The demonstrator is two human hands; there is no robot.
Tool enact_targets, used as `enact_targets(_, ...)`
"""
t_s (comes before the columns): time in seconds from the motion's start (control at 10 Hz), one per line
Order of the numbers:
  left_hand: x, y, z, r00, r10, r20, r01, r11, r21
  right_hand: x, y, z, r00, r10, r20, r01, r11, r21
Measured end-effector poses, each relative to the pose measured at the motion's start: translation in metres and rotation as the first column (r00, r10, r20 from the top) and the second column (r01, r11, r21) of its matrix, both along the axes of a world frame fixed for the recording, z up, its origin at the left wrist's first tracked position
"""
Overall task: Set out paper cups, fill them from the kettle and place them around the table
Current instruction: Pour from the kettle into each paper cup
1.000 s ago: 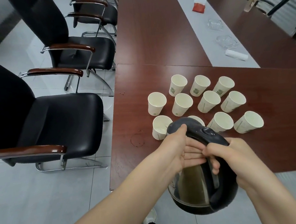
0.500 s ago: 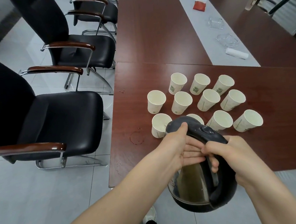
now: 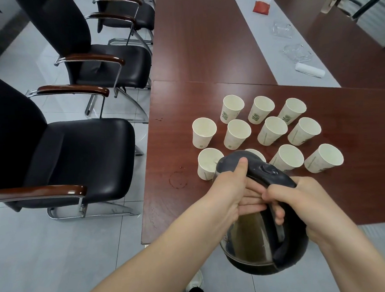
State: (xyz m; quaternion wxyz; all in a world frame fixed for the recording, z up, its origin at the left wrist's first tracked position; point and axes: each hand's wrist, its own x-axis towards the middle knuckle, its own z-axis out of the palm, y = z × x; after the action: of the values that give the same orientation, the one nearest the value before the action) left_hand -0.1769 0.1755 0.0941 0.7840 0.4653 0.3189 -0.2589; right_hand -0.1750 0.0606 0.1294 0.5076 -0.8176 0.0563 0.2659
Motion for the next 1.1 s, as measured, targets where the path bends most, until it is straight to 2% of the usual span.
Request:
enact_targets(0.4,-0.0027,0.0017,0.0012,1.000,0.009,-0.010,-0.009,1.000,-0.004,-0.0018,-0.0012,-0.0042,0.999,-0.032,0.022,0.031,0.999,0.035)
enact_targets(0.8,-0.0026,0.0008,-0.0004,0.999,0.028,0.020,-0.028,1.000,0.002,-0.0012,-0.0030,-0.0022,0.997,-0.054,-0.050,0.059,0.994,0.097)
enact_targets(1.1,-0.0020,0.0016,0.0012,0.999,0.028,0.030,-0.027,0.999,-0.016,0.0014,-0.0022,-0.0024,0.995,-0.092,-0.043,0.095,0.994,0.063)
